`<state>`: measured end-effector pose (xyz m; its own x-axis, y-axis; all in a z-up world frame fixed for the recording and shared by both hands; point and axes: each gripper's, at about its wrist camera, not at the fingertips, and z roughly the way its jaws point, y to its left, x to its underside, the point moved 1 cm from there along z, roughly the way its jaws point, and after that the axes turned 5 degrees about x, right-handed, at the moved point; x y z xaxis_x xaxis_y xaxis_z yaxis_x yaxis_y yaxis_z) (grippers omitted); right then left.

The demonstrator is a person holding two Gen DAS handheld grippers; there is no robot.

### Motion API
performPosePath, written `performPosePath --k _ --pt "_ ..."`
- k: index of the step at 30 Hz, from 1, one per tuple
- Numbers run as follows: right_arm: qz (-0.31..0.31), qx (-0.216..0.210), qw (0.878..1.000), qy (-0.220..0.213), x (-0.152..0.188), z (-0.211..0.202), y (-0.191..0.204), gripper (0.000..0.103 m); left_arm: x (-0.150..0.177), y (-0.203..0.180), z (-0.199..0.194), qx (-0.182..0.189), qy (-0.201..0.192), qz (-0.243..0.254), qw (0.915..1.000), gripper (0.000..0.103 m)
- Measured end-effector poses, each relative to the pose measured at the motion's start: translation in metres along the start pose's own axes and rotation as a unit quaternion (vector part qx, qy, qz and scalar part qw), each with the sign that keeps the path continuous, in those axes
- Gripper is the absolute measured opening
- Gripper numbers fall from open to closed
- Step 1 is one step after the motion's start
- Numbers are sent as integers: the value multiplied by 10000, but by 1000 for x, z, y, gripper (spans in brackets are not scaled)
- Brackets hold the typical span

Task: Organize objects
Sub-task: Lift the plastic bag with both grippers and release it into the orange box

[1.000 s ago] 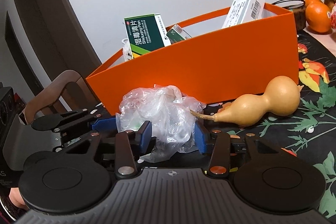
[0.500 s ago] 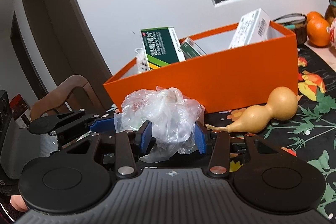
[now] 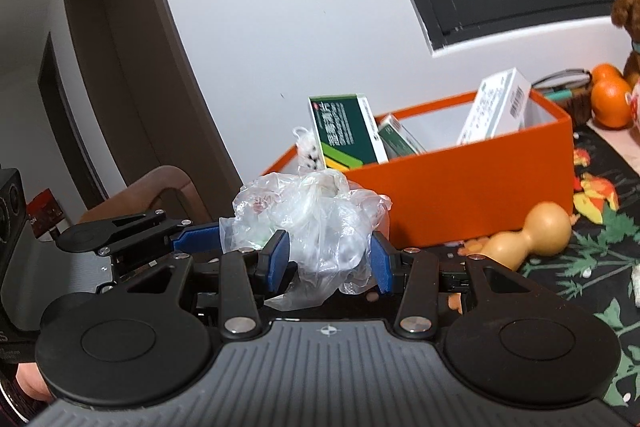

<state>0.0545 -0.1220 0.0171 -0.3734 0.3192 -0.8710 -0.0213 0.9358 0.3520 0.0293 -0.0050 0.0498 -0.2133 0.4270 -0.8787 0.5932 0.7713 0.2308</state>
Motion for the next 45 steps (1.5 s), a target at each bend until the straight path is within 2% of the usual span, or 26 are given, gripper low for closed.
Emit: performPosePath --k 8,20,31,35,36,40,41,43,45 --pt "-75 4 9997 -250 -24 -3 1 51 -26 2 2 -145 -159 292 9993 103" --pt "-237 87 9982 -537 -65 8 -6 51 -65 13 22 -305 -336 416 9981 103" --pt "-259 333 9971 -630 -96 40 -27 51 -92 25 67 -363 -367 450 9977 103" --pt "-226 429 9970 -602 -101 57 -40 51 -95 33 91 -284 -299 303 9987 103" --pt "-179 465 9971 -566 -101 63 -45 53 -93 35 97 -260 -255 233 9991 103" --pt "-23 862 9959 -261 -92 88 -65 71 -81 42 122 -292 78 -168 9994 103" --pt "20 910 9956 -241 -89 88 -69 71 -77 43 122 -310 114 -250 9991 103" --pt "119 897 9956 -262 -83 82 -74 80 -73 46 115 -356 114 -343 9987 103" --pt "169 944 9946 -409 -76 66 -77 85 -69 51 98 -516 63 -452 9976 103"
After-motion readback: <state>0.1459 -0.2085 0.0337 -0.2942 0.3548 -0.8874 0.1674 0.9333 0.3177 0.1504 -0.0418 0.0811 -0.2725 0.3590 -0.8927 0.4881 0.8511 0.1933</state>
